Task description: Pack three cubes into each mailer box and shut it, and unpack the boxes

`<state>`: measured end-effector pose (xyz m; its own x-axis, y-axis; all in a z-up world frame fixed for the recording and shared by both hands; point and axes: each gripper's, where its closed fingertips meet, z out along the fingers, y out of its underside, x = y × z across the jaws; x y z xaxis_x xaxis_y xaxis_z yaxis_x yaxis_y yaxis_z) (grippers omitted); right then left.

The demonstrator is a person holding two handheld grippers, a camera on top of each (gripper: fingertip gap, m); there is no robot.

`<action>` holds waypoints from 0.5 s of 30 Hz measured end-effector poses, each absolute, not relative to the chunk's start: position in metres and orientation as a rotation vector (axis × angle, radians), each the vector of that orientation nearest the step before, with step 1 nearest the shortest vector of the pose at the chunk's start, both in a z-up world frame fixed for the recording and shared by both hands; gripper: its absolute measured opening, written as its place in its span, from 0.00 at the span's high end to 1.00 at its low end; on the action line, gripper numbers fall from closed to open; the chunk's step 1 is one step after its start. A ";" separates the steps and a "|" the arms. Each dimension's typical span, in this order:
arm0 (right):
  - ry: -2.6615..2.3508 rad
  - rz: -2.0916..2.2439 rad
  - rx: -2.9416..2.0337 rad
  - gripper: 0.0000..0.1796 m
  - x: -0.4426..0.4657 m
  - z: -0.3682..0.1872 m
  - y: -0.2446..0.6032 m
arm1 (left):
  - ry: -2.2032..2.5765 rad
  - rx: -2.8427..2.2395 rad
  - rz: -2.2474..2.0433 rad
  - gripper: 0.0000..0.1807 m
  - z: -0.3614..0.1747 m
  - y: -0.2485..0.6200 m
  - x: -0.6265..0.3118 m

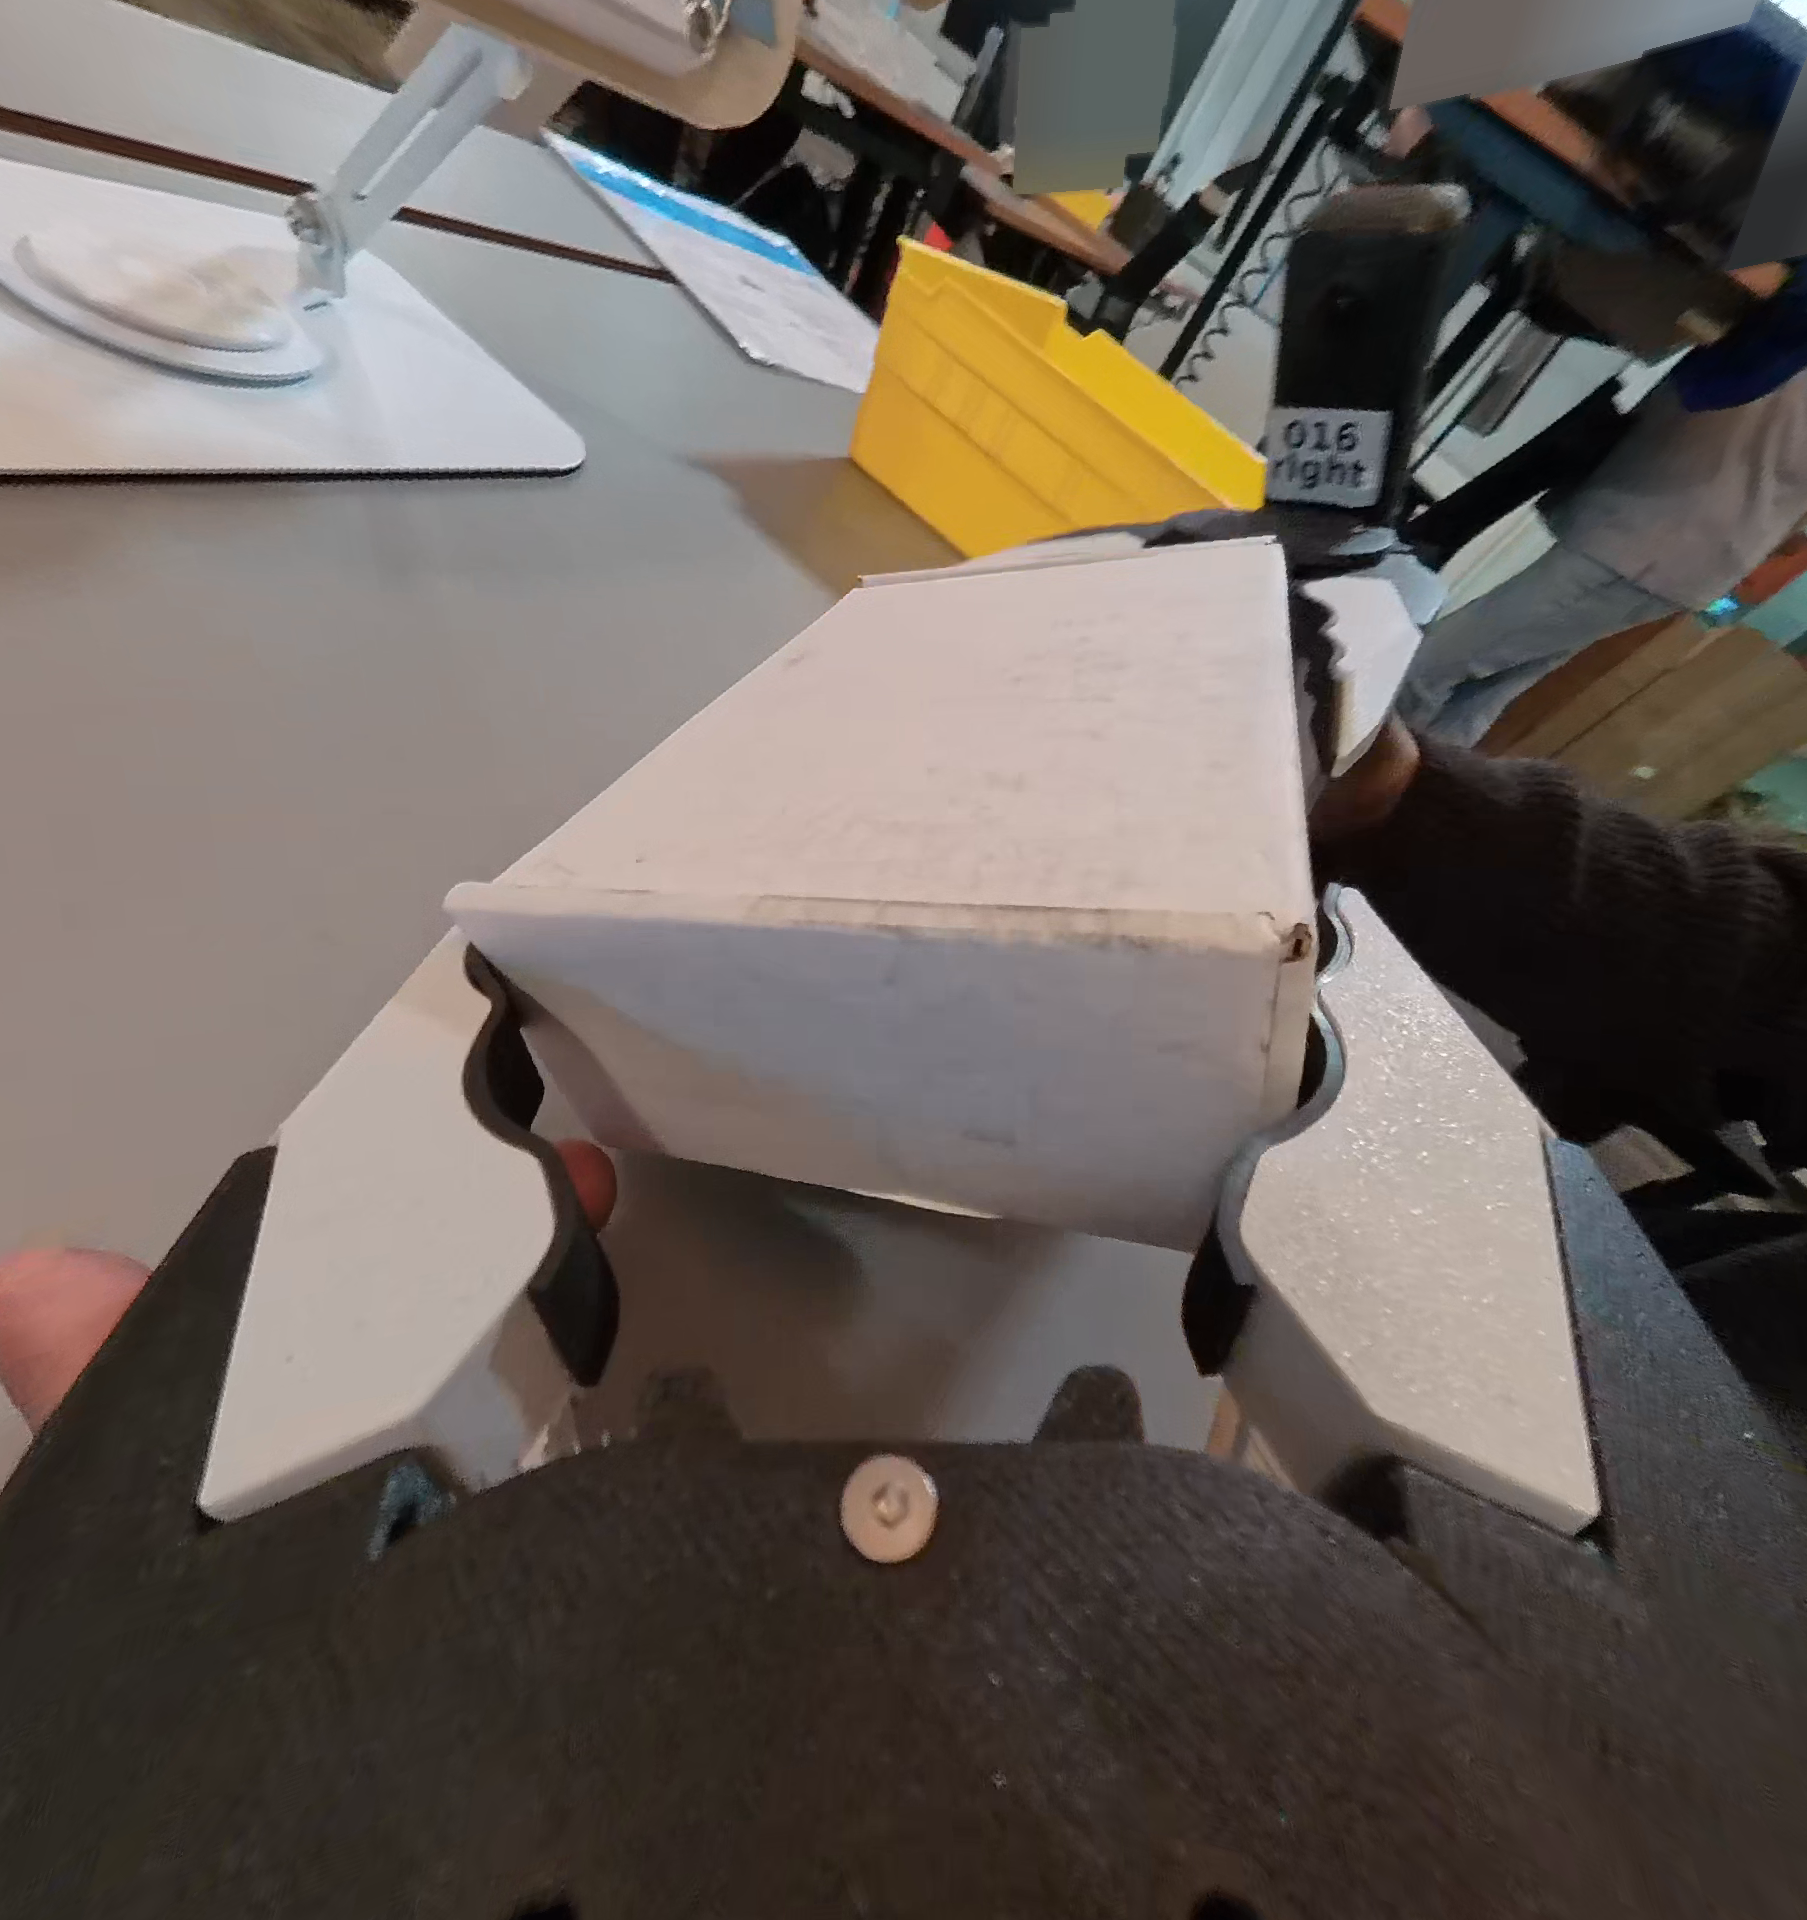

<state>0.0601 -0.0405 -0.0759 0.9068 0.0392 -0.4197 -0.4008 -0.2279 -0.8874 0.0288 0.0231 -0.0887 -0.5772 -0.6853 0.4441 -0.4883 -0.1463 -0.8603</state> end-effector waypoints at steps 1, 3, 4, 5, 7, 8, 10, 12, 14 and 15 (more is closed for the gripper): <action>0.270 0.358 -1.760 0.23 0.066 -0.075 -0.043 | 1.938 -1.366 -1.787 0.20 -0.092 0.026 0.030; 0.228 0.183 -1.761 0.22 0.077 -0.070 -0.048 | 1.920 -1.397 -1.745 0.20 -0.096 0.032 0.034; 0.186 0.083 -1.766 0.24 0.079 -0.064 -0.050 | 1.905 -1.417 -1.731 0.20 -0.097 0.035 0.036; 0.135 -0.021 -1.765 0.25 0.080 -0.058 -0.051 | 1.887 -1.441 -1.717 0.20 -0.098 0.039 0.038; 0.011 -0.208 -1.756 0.26 0.072 -0.045 -0.050 | 1.849 -1.480 -1.685 0.20 -0.099 0.044 0.042; -0.057 -0.284 -1.753 0.28 0.064 -0.042 -0.048 | 1.828 -1.502 -1.665 0.20 -0.100 0.047 0.044; -0.172 -0.430 -1.760 0.32 0.051 -0.041 -0.041 | 1.785 -1.531 -1.620 0.20 -0.101 0.051 0.048; -0.275 -0.583 -1.772 0.36 0.041 -0.045 -0.033 | 1.766 -1.555 -1.591 0.20 -0.101 0.049 0.050; -0.377 -0.764 -1.762 0.40 0.036 -0.047 -0.028 | 1.771 -1.573 -1.567 0.20 -0.103 0.043 0.051; -0.432 -0.856 -1.746 0.45 0.034 -0.048 -0.026 | 1.780 -1.579 -1.549 0.20 -0.104 0.039 0.051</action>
<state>0.0338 -0.0263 -0.0476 0.6733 -0.1243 0.7289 0.6603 -0.3426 -0.6683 0.0505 0.0392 -0.1041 -0.3498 -0.8441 0.4063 -0.5190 -0.1864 -0.8342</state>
